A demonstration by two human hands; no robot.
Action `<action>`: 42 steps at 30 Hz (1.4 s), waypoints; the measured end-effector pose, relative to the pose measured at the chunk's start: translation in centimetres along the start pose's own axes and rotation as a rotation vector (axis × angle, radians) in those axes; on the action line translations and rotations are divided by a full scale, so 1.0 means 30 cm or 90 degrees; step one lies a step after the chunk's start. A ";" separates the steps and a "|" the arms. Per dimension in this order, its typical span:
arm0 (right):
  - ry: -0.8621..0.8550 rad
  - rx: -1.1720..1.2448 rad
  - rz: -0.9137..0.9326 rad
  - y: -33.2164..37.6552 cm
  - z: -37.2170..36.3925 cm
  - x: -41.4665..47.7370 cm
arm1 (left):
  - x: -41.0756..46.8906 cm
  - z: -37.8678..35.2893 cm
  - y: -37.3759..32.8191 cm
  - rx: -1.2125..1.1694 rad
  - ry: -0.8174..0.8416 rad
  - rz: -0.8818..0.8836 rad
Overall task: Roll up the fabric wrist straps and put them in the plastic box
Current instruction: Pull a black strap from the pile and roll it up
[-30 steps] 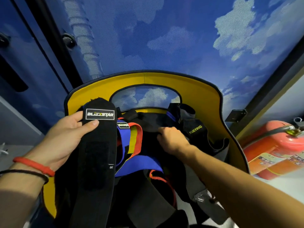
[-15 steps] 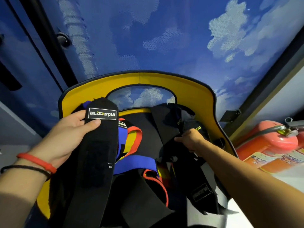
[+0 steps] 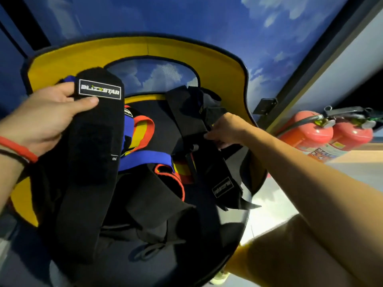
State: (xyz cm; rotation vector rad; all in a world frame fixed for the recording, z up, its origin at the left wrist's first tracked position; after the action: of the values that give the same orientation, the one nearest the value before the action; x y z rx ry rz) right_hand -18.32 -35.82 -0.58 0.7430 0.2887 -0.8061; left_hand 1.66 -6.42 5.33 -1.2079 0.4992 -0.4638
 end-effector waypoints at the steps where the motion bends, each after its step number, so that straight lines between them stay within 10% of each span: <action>1: 0.016 -0.045 0.009 -0.006 0.000 -0.019 | -0.003 -0.005 0.001 0.002 0.000 -0.001; 14: 0.320 -0.256 0.058 -0.050 -0.106 -0.260 | -0.065 -0.140 -0.057 0.010 0.065 -0.032; 27: 0.182 0.715 0.259 0.220 0.026 -0.419 | -0.254 -0.143 -0.139 -0.032 0.001 -0.102; 31: 0.001 0.584 0.403 0.297 0.027 -0.472 | -0.324 -0.104 -0.184 0.020 -0.092 -0.164; 36: -0.482 0.166 0.474 0.373 0.078 -0.549 | -0.373 -0.070 -0.232 0.087 -0.186 -0.188; 42: -0.529 0.176 0.480 0.517 0.065 -0.639 | -0.409 -0.107 -0.266 0.020 -0.297 -0.206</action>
State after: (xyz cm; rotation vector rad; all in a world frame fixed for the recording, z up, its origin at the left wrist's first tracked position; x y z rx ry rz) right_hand -19.77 -19.52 17.98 0.6400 -0.8265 -0.3688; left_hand -10.66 -3.99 13.49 -1.3215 -0.1049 -0.4430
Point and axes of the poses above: each hand's wrist, its own x-axis towards the middle knuckle, its own z-axis out of the back of the hand, y = z × x, the point moved 4 cm from there along x, towards the middle knuckle, and after that the axes turned 7 degrees about x, right-handed, at the moved point
